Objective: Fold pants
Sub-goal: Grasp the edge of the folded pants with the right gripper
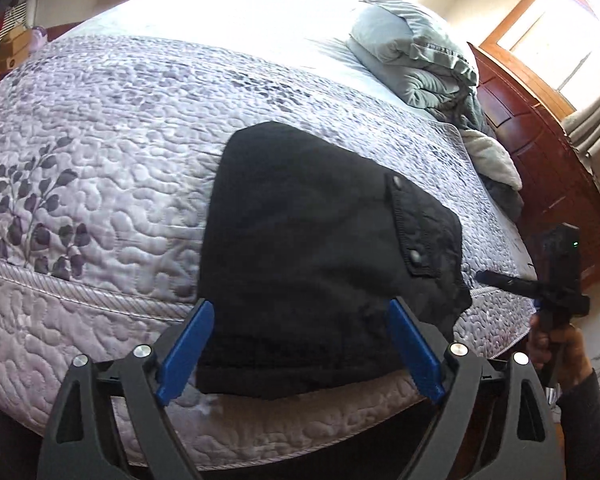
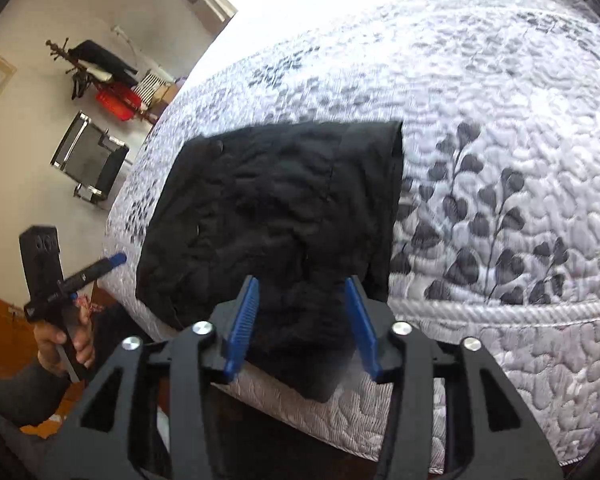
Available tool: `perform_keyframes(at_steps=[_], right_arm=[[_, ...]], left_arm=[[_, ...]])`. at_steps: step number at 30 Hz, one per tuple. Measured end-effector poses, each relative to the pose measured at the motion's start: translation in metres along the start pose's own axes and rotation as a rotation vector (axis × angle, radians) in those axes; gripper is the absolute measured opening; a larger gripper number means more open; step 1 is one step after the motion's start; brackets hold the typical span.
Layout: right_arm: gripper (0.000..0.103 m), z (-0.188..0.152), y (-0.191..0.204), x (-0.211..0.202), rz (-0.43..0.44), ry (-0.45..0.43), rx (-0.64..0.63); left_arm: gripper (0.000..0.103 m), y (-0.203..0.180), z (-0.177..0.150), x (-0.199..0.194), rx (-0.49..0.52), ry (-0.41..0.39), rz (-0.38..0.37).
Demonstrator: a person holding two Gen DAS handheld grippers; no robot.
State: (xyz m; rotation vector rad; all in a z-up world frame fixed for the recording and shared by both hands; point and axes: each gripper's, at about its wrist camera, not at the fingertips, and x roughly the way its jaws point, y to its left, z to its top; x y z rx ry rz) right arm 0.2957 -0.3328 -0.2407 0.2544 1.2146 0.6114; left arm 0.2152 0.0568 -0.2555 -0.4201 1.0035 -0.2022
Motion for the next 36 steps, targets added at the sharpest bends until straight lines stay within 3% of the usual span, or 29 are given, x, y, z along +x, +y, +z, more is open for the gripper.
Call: perform_keyframes(at_steps=[1, 2, 4, 6, 8, 9, 10, 11, 16, 18, 20, 21, 22, 24, 28, 30, 31, 32, 36], right_arm=[[0.059, 0.013, -0.001, -0.003, -0.026, -0.027, 0.029], [0.075, 0.024, -0.004, -0.004, -0.056, -0.046, 0.066], [0.089, 0.045, -0.017, 0.003, -0.056, -0.076, 0.159], [0.089, 0.058, -0.037, 0.022, 0.001, -0.052, 0.274], [0.083, 0.065, -0.047, 0.04, 0.038, -0.03, 0.329], [0.069, 0.067, -0.048, 0.049, 0.037, -0.013, 0.328], [0.028, 0.067, -0.048, 0.058, 0.037, 0.009, 0.328], [0.016, 0.067, -0.051, 0.064, 0.052, 0.024, 0.34], [0.01, 0.049, -0.068, 0.061, 0.108, -0.045, 0.447], [0.016, 0.044, -0.076, 0.067, 0.107, -0.04, 0.488], [0.035, 0.041, -0.075, 0.062, 0.106, -0.051, 0.501], [0.053, 0.037, -0.073, 0.053, 0.097, -0.066, 0.493], [0.064, 0.031, -0.071, 0.044, 0.085, -0.078, 0.489], [0.067, 0.01, -0.063, 0.03, 0.057, -0.084, 0.48], [0.07, -0.033, -0.054, 0.025, 0.101, -0.062, 0.503], [0.045, -0.044, -0.048, 0.029, 0.109, -0.06, 0.487], [0.027, -0.048, -0.047, 0.032, 0.113, -0.057, 0.491], [0.02, -0.051, -0.049, 0.033, 0.095, -0.06, 0.496], [0.01, -0.065, -0.052, 0.023, 0.118, -0.11, 0.549]], left_arm=[[0.089, 0.008, 0.001, 0.001, -0.019, -0.001, 0.012], [0.089, 0.015, 0.003, 0.002, -0.041, 0.003, 0.013], [0.089, 0.027, 0.003, 0.002, -0.083, 0.009, 0.0], [0.089, 0.034, 0.003, -0.002, -0.095, 0.003, -0.002], [0.089, 0.038, 0.0, -0.006, -0.082, -0.002, 0.004], [0.09, 0.04, 0.0, -0.008, -0.075, -0.003, 0.007], [0.09, 0.043, -0.001, -0.01, -0.07, -0.004, 0.012], [0.09, 0.047, -0.001, -0.01, -0.07, -0.004, 0.019], [0.09, 0.065, 0.006, -0.007, -0.107, 0.002, 0.018], [0.09, 0.066, 0.011, -0.003, -0.105, 0.009, 0.013], [0.09, 0.063, 0.016, 0.0, -0.086, 0.016, 0.006], [0.091, 0.062, 0.018, 0.002, -0.076, 0.023, 0.003], [0.092, 0.062, 0.021, 0.003, -0.071, 0.029, 0.001], [0.094, 0.063, 0.025, 0.008, -0.071, 0.043, -0.007], [0.094, 0.067, 0.027, 0.021, -0.086, 0.07, -0.017], [0.094, 0.067, 0.025, 0.028, -0.089, 0.088, -0.018], [0.094, 0.066, 0.024, 0.031, -0.091, 0.094, -0.017], [0.094, 0.066, 0.022, 0.032, -0.094, 0.098, -0.023], [0.094, 0.068, 0.019, 0.029, -0.113, 0.09, -0.032]])
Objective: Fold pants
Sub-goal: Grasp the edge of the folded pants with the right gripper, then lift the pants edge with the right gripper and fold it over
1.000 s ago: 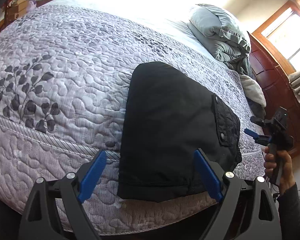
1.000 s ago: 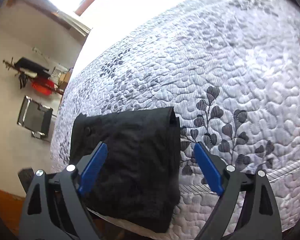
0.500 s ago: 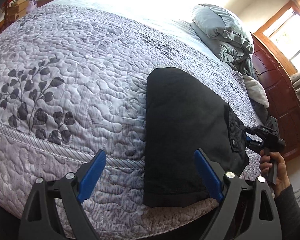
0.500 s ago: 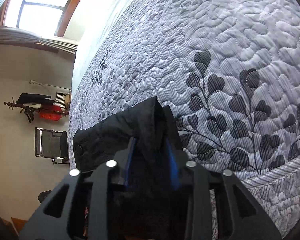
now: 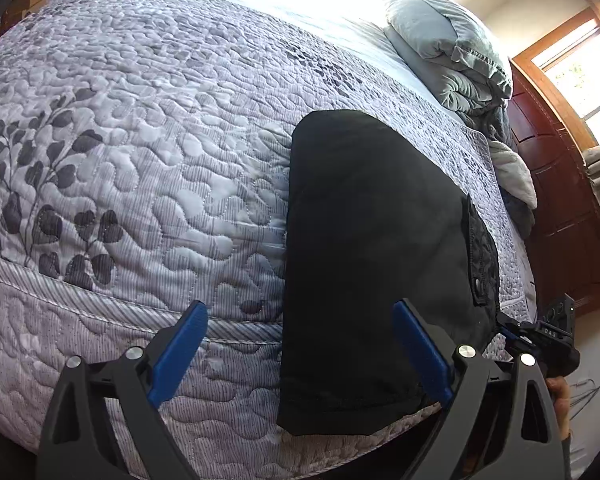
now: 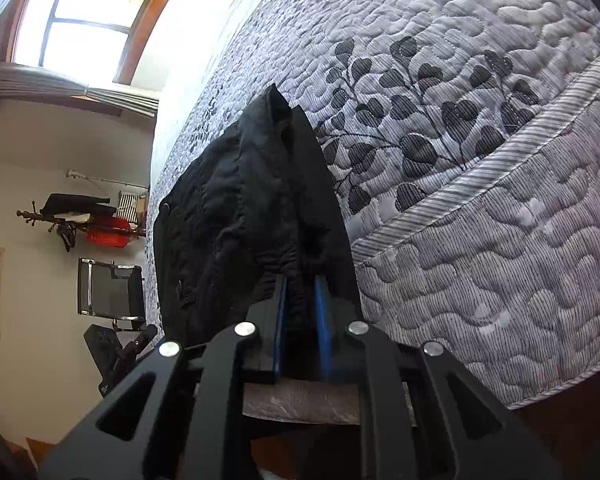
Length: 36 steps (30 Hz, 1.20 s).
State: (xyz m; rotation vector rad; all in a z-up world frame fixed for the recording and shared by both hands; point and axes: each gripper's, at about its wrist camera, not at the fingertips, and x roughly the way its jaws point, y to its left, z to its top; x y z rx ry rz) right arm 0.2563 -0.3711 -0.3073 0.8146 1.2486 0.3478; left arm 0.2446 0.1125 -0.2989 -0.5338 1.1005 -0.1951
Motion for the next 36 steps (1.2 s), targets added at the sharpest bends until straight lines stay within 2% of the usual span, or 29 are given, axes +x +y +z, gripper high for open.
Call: perform_keyframes(at_steps=[7, 9, 11, 13, 18, 21, 24, 31, 36], right_arm=[[0.013, -0.004, 0.0, 0.004, -0.058, 0.015, -0.019], [0.027, -0.002, 0.005, 0.002, -0.052, 0.04, -0.056], [0.079, 0.002, 0.009, -0.007, -0.014, 0.042, -0.074], [0.088, 0.011, 0.011, -0.021, -0.027, 0.019, -0.108], [0.093, 0.042, -0.01, -0.026, 0.089, 0.101, -0.059], [0.094, 0.055, -0.017, -0.012, 0.103, 0.173, -0.044], [0.096, 0.063, -0.022, 0.004, 0.124, 0.222, -0.044], [0.099, 0.069, -0.028, 0.042, 0.186, 0.31, 0.028], [0.101, 0.07, -0.023, 0.053, 0.195, 0.339, 0.017]], left_arm=[[0.094, 0.003, 0.002, -0.001, 0.007, 0.016, 0.007], [0.094, 0.004, 0.007, -0.003, 0.021, 0.018, 0.004], [0.095, 0.004, 0.016, -0.005, 0.038, 0.025, -0.004], [0.096, 0.004, 0.027, -0.006, 0.066, 0.038, -0.031], [0.098, 0.006, 0.057, 0.004, 0.102, 0.125, -0.143], [0.098, 0.012, 0.071, 0.018, 0.095, 0.179, -0.195], [0.098, 0.022, 0.08, 0.039, 0.037, 0.269, -0.27], [0.098, 0.026, 0.084, 0.081, -0.014, 0.408, -0.392], [0.098, 0.02, 0.082, 0.099, -0.029, 0.456, -0.471]])
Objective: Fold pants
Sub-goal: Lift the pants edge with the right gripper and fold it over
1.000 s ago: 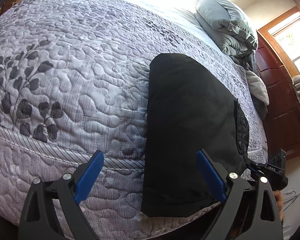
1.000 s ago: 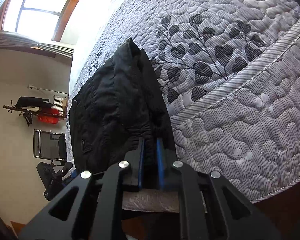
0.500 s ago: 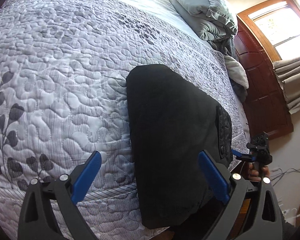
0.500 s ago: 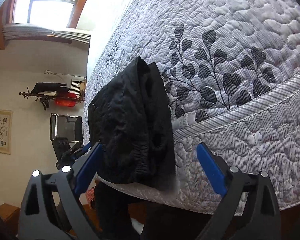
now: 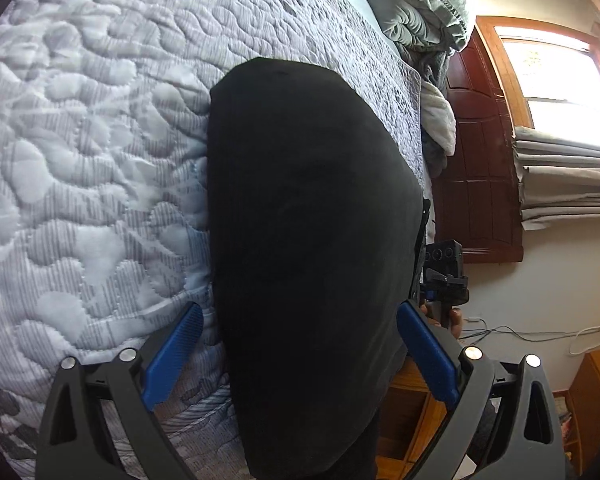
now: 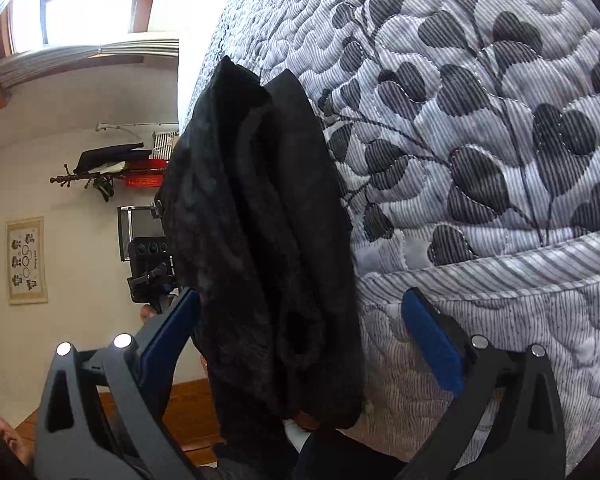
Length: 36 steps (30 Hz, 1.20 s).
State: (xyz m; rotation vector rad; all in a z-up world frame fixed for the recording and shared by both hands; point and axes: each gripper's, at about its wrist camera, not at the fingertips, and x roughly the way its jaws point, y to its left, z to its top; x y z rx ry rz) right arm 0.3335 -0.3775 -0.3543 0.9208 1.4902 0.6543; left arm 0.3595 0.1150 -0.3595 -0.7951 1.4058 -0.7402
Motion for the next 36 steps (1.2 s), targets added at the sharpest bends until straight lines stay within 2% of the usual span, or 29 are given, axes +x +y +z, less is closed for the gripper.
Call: perform_keyframes(at_steps=[8, 11, 13, 15, 16, 17, 20, 21, 24, 27, 32, 36], right_arm=[[0.101, 0.019, 0.021, 0.028, 0.052, 0.056, -0.032], [0.101, 0.021, 0.028, 0.041, 0.042, 0.087, -0.061], [0.1, 0.021, 0.03, 0.043, 0.037, 0.077, -0.067], [0.088, 0.02, 0.033, 0.041, 0.02, 0.052, -0.081], [0.073, 0.018, 0.034, 0.042, 0.007, 0.05, -0.089], [0.064, 0.017, 0.033, 0.041, 0.012, 0.05, -0.087], [0.048, 0.011, 0.04, 0.037, 0.017, 0.033, -0.112], [0.046, 0.009, 0.044, 0.035, 0.011, 0.025, -0.122], [0.041, 0.005, 0.055, 0.035, 0.002, 0.006, -0.132], [0.038, -0.001, 0.069, 0.035, -0.008, -0.009, -0.145], [0.036, -0.01, 0.1, 0.035, -0.014, -0.019, -0.183], [0.036, -0.003, 0.135, 0.04, -0.02, -0.023, -0.219]], left_arm=[[0.099, -0.003, 0.009, 0.02, -0.019, 0.04, -0.056], [0.099, -0.002, 0.005, 0.023, -0.016, 0.044, -0.044], [0.097, -0.002, 0.003, 0.025, -0.016, 0.033, -0.014], [0.078, -0.003, 0.001, 0.025, -0.02, 0.024, 0.028], [0.075, -0.003, -0.001, 0.025, -0.029, 0.02, 0.042], [0.067, -0.004, -0.002, 0.024, -0.037, 0.016, 0.046], [0.05, -0.008, -0.005, 0.024, -0.043, -0.001, 0.045], [0.044, -0.01, -0.006, 0.024, -0.041, -0.009, 0.047], [0.035, -0.015, -0.009, 0.022, -0.029, -0.028, 0.046], [0.03, -0.02, -0.012, 0.019, -0.011, -0.044, 0.049], [0.029, -0.03, -0.018, 0.007, 0.007, -0.061, 0.051], [0.029, -0.04, -0.021, -0.014, 0.036, -0.092, 0.047]])
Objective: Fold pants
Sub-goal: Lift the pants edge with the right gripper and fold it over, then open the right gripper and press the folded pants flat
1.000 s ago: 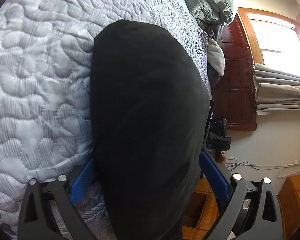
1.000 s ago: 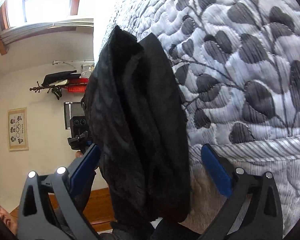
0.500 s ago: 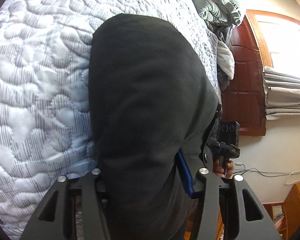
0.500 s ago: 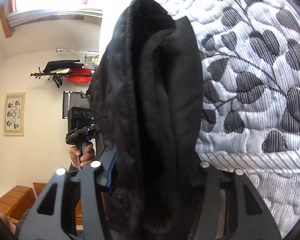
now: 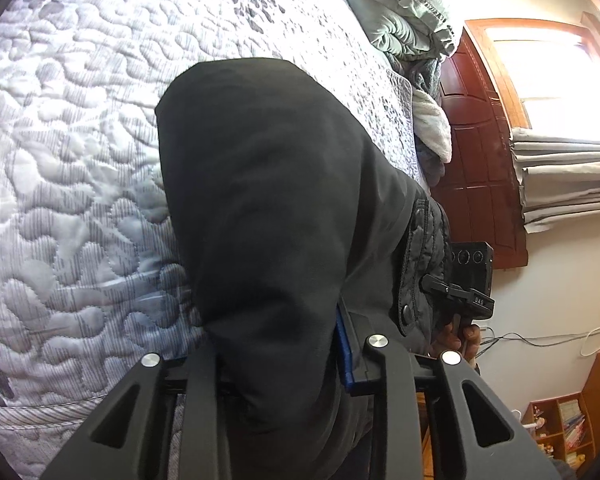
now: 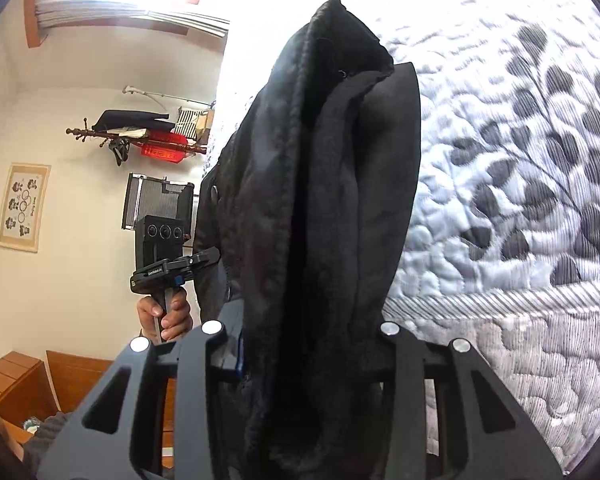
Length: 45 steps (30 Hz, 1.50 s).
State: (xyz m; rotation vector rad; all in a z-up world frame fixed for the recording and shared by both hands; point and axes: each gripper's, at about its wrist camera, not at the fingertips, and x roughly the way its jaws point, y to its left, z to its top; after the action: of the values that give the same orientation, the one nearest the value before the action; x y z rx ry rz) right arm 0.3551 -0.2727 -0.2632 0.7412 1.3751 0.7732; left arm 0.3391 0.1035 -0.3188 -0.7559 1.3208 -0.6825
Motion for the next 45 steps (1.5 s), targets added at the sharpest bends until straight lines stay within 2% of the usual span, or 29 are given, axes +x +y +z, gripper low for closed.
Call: perform_keyframes(at_steps=[6, 13, 18, 24, 30, 34, 39, 41, 43, 45], right_arm=[[0.036, 0.046, 0.048, 0.022, 0.025, 0.002, -0.078], [0.036, 0.129, 0.086, 0.076, 0.014, 0.043, -0.12], [0.036, 0.184, 0.103, 0.117, -0.01, 0.077, -0.131], [0.036, 0.232, 0.104, 0.164, -0.035, 0.113, -0.119], [0.036, 0.259, 0.092, 0.205, -0.05, 0.136, -0.087], [0.038, 0.266, 0.088, 0.224, -0.046, 0.143, -0.057], [0.043, 0.26, 0.063, 0.225, -0.036, 0.15, -0.039], [0.047, 0.257, 0.061, 0.227, -0.039, 0.149, -0.031], [0.059, 0.254, 0.055, 0.222, -0.057, 0.146, -0.029], [0.063, 0.251, 0.056, 0.213, -0.09, 0.133, -0.04]], left_arm=[[0.029, -0.005, 0.021, -0.047, 0.024, -0.081, 0.007], [0.029, 0.018, 0.081, -0.088, -0.007, -0.136, 0.052], [0.029, 0.049, 0.126, -0.103, -0.049, -0.141, 0.072], [0.029, 0.087, 0.166, -0.109, -0.097, -0.123, 0.09], [0.029, 0.124, 0.188, -0.102, -0.151, -0.098, 0.085], [0.03, 0.14, 0.189, -0.096, -0.166, -0.096, 0.032], [0.032, 0.152, 0.183, -0.092, -0.175, -0.116, -0.02], [0.035, 0.157, 0.179, -0.092, -0.18, -0.128, -0.029], [0.038, 0.161, 0.175, -0.096, -0.185, -0.143, -0.034], [0.045, 0.158, 0.171, -0.103, -0.191, -0.174, -0.014]])
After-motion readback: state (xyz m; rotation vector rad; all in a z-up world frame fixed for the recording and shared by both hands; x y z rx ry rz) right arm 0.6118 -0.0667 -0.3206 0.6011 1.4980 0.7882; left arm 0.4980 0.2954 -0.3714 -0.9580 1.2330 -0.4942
